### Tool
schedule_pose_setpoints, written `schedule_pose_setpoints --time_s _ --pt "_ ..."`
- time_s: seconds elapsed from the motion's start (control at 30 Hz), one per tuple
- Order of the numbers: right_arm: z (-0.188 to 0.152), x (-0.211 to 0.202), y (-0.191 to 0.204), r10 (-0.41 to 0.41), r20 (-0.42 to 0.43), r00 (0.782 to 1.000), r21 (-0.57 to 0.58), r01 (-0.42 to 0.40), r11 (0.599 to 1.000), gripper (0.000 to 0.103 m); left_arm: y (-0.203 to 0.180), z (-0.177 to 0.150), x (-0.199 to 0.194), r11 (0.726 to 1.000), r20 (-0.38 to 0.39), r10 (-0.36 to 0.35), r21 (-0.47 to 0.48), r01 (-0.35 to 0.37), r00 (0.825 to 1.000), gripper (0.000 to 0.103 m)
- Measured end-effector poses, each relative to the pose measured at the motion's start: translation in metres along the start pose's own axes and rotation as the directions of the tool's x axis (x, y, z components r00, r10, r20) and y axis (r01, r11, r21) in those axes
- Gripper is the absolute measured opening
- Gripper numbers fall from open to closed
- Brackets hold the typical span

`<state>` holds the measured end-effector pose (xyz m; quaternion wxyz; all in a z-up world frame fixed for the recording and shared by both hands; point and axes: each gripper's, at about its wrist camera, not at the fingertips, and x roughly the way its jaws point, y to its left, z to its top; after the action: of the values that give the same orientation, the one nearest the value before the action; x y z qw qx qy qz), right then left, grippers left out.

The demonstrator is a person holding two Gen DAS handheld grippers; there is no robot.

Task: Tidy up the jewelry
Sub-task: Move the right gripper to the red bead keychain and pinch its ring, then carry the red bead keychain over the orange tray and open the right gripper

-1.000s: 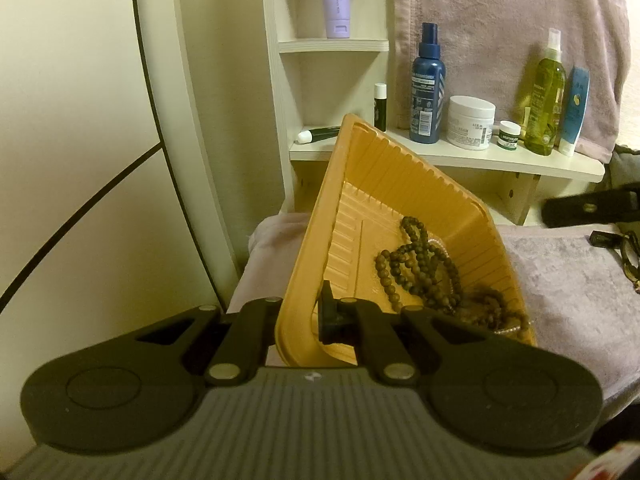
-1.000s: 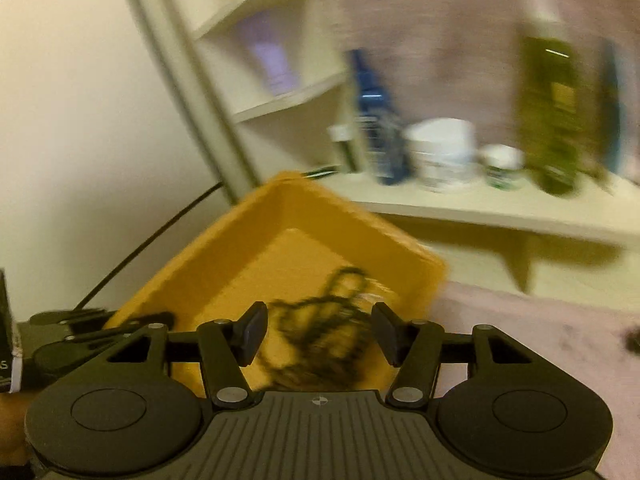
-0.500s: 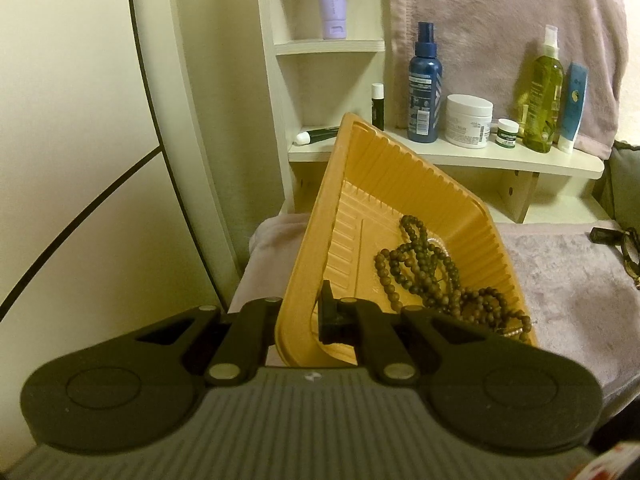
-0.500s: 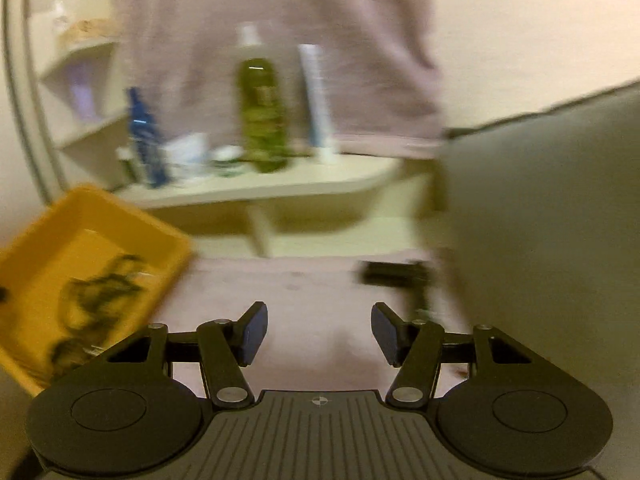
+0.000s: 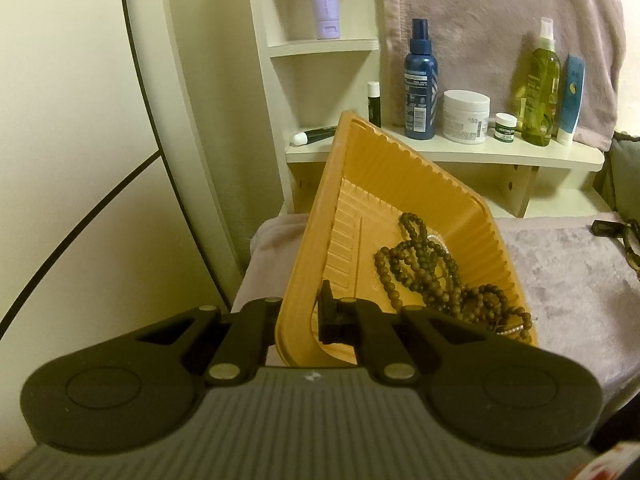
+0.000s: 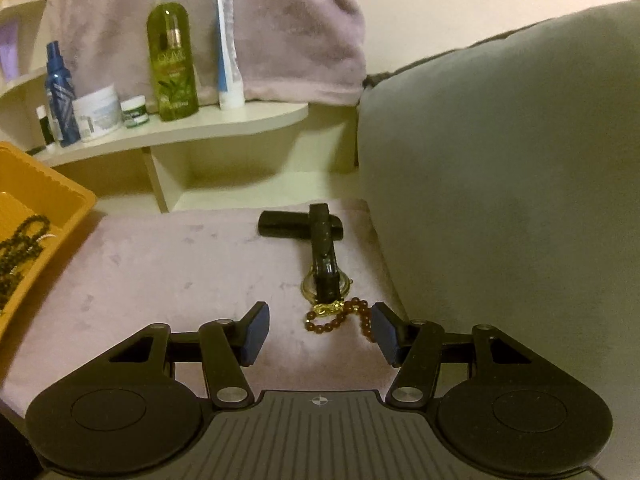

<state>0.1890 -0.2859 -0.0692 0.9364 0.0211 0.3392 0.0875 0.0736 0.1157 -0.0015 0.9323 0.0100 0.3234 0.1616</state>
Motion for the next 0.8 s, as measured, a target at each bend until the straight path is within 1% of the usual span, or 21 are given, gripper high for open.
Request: schedule_pose_setpoints --time_s 0.03,0.07,0.1,0.2,0.37,0.43,0.47,0.5,0.6,0.8 --pt "0.0 0.004 0.0 0.002 -0.005 1.0 0.005 -0.002 1.0 0.052 0.0 0.0 0.0 1.0 -0.001 0.001 0.001 -0.001 1.0 0.005" --pt "0.001 0.008 0.0 0.008 -0.013 1.0 0.014 -0.008 1.0 0.043 0.0 0.0 0.0 1.0 -0.002 0.001 0.002 -0.001 1.0 0.005" --pt "0.001 0.012 0.0 0.015 -0.02 1.0 0.024 -0.014 1.0 0.037 0.0 0.0 0.0 1.0 -0.003 0.002 0.003 -0.002 1.0 0.005" --pt "0.001 0.021 0.001 0.008 -0.03 1.0 0.026 -0.008 1.0 0.031 -0.001 0.001 0.0 1.0 -0.004 0.003 0.005 -0.003 1.0 0.005" --pt "0.0 0.036 0.004 -0.028 -0.048 0.998 0.0 0.028 1.0 0.026 0.0 0.0 0.001 1.0 -0.007 0.005 0.005 -0.005 1.0 0.005" --pt "-0.001 0.036 0.005 -0.04 -0.046 0.998 -0.015 0.039 0.999 0.017 0.0 0.0 0.001 1.0 -0.007 0.005 0.005 -0.005 1.0 0.005" --pt "-0.002 0.035 0.006 -0.04 -0.046 0.998 -0.021 0.039 0.999 0.015 0.0 0.0 0.001 1.0 -0.007 0.006 0.004 -0.006 1.0 0.005" --pt "-0.003 0.033 0.007 -0.036 -0.047 0.998 -0.02 0.035 0.999 0.005 0.0 0.0 0.001 1.0 -0.008 0.006 0.005 -0.006 1.0 0.005" --pt "-0.006 0.025 0.014 0.002 -0.053 0.999 -0.031 -0.003 1.0 0.005 0.0 0.0 0.002 1.0 -0.007 0.009 0.004 -0.009 1.0 0.005" --pt "-0.011 0.001 0.039 0.118 -0.045 0.992 -0.042 -0.12 0.992 0.005 0.0 0.0 0.002 1.0 -0.007 0.009 0.007 -0.009 1.0 0.005"
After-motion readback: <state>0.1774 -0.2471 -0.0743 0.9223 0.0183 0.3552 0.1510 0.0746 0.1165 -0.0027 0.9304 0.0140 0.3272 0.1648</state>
